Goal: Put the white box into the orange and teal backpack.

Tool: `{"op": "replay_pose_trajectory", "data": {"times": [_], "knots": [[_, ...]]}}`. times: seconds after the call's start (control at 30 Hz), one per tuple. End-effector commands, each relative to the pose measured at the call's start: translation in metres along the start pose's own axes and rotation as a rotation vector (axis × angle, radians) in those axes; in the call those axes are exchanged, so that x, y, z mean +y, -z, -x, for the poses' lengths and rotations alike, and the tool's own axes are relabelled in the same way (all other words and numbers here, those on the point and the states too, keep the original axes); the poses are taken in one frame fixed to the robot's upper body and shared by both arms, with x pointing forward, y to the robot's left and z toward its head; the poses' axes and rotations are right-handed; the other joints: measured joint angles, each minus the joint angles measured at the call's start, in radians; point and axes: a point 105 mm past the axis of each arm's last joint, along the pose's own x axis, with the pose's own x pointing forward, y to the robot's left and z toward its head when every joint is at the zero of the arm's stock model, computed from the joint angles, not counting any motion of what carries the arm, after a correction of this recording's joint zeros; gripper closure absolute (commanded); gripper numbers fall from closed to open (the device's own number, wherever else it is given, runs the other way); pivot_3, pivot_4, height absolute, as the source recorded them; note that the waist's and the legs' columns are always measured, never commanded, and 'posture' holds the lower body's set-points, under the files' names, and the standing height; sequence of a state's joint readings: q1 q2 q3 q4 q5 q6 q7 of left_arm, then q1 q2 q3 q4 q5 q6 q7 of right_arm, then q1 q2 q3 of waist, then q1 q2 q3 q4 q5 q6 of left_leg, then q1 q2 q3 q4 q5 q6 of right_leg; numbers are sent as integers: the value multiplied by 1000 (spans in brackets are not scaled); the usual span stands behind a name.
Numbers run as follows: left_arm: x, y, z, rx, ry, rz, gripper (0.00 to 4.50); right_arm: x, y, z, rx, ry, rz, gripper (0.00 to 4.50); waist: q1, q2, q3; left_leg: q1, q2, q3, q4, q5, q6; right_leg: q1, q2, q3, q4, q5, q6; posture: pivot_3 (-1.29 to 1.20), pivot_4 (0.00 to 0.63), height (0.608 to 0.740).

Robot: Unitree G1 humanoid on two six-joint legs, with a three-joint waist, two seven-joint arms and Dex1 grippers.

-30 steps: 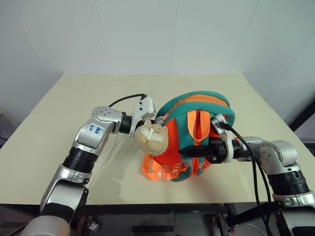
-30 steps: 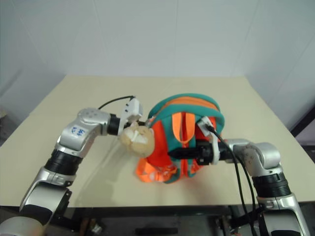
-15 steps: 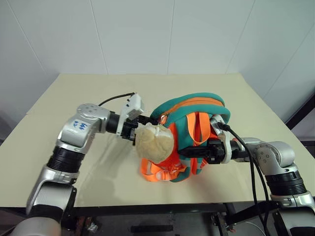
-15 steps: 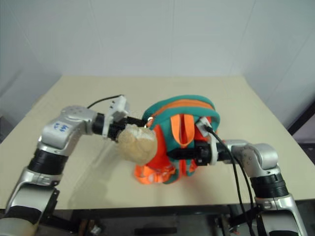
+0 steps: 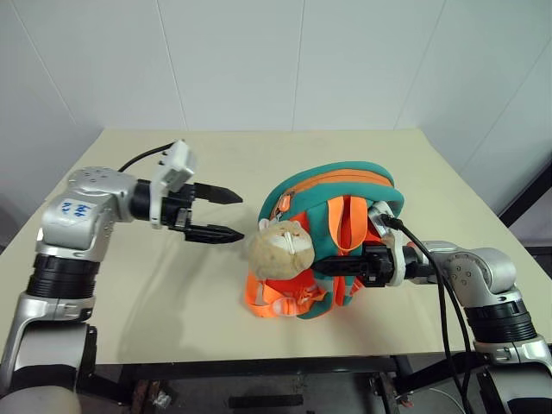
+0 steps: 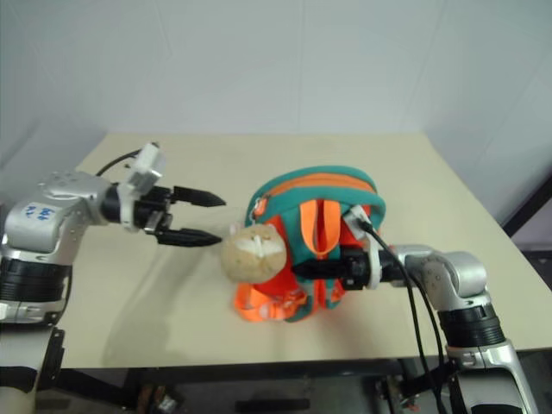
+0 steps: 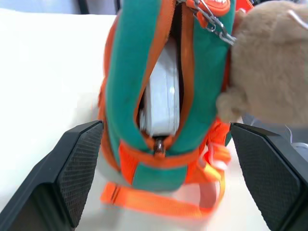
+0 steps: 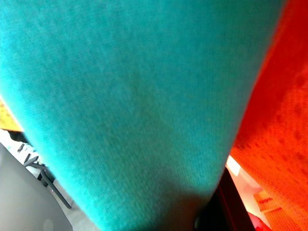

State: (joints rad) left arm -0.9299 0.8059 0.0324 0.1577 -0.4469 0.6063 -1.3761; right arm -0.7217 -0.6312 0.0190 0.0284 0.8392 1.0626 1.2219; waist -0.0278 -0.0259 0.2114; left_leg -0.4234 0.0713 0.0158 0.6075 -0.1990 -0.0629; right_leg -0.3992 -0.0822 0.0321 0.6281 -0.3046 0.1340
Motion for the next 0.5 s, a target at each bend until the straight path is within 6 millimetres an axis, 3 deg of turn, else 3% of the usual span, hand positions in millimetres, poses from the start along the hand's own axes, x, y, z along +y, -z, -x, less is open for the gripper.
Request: {"op": "replay_pose_trajectory", "data": {"times": [0.03,0.4,0.5], "knots": [[-3,-6,2,-57,5,-20,924,4,-5,-1,-9,-9,28,4434,0,0,0,0,0,0,0,0,0,0,0,0,0,0,0,0,150,740],[-11,8,-29,-59,46,21,4473,4,-6,-2,-9,-10,29,4434,-2,0,0,0,1,1,2,-1,0,0,1,1,1,0,0,0,150,740],[-10,16,-43,-32,54,0,4473,4,-5,-2,-13,-8,28,4434,1,0,0,0,2,1,2,-1,0,0,2,1,1,0,0,0,150,740]]}}
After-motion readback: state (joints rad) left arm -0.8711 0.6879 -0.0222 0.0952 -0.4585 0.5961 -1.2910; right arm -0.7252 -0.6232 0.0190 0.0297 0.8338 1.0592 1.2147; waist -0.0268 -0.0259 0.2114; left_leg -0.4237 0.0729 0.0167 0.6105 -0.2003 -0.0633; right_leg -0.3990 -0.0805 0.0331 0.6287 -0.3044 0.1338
